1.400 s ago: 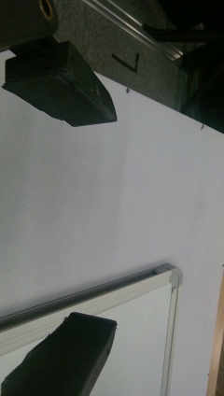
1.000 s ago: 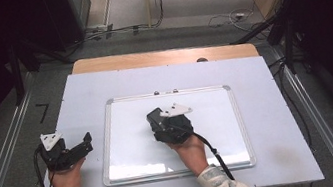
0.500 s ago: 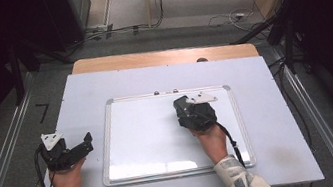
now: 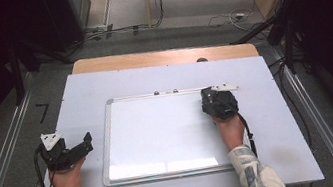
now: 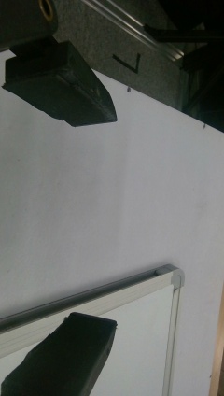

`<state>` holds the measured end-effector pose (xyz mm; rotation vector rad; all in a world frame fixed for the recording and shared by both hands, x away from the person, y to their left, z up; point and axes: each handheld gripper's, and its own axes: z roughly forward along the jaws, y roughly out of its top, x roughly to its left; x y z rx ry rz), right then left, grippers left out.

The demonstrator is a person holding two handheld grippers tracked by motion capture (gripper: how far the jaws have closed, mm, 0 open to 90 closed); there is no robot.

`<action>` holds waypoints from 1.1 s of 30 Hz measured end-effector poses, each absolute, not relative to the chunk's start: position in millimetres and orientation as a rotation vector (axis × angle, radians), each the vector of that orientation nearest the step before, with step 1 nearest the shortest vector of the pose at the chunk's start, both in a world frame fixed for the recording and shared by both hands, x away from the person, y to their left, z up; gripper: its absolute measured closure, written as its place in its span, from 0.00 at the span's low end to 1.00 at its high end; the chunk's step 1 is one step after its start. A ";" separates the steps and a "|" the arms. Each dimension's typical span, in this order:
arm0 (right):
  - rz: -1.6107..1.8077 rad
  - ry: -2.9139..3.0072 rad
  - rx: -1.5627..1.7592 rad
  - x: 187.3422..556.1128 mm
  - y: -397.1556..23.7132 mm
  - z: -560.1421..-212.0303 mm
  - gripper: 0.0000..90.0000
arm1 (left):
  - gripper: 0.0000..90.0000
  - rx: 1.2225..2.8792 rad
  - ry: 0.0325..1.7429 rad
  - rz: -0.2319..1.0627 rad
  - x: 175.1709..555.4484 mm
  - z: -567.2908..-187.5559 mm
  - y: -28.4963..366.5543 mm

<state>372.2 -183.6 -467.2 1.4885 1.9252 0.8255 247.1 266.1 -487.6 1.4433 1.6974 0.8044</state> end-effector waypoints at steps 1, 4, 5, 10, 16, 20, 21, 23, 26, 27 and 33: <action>0.819 1.912 1.513 375.2 -188.2 -468.1 0.43 | 0.04 1.443 1.698 0.804 247.0 -487.6 266.1; 0.803 1.877 1.580 383.3 -202.0 -471.0 0.43 | 0.04 1.444 1.698 0.805 247.1 -487.7 266.2; 0.801 1.871 1.593 385.2 -205.4 -471.8 0.43 | 0.04 1.443 1.698 0.805 247.2 -487.8 266.1; 0.761 1.851 1.629 392.3 -213.1 -476.5 0.43 | 0.04 1.443 1.699 0.805 247.1 -487.7 266.2; 0.750 1.850 1.678 398.6 -219.2 -486.1 0.43 | 0.04 1.440 1.700 0.805 246.6 -487.7 267.0; 0.800 1.845 1.674 396.5 -222.3 -484.0 0.38 | 0.04 1.440 1.701 0.805 247.0 -487.9 267.2; 0.820 1.844 1.671 394.9 -223.4 -482.3 0.37 | 0.04 1.443 1.700 0.806 246.8 -487.7 267.0; 0.851 1.840 1.661 391.0 -225.1 -478.7 0.35 | 0.04 1.443 1.699 0.806 246.6 -487.7 266.7; 0.897 1.848 1.641 382.1 -230.2 -474.7 0.31 | 0.04 1.440 1.700 0.808 246.1 -487.4 266.9; 0.912 1.850 1.635 378.5 -232.9 -474.2 0.30 | 0.04 1.440 1.700 0.809 246.1 -487.5 267.2; 0.977 1.881 1.595 350.5 -257.7 -470.5 0.26 | 0.04 1.439 1.704 0.809 245.9 -487.4 267.0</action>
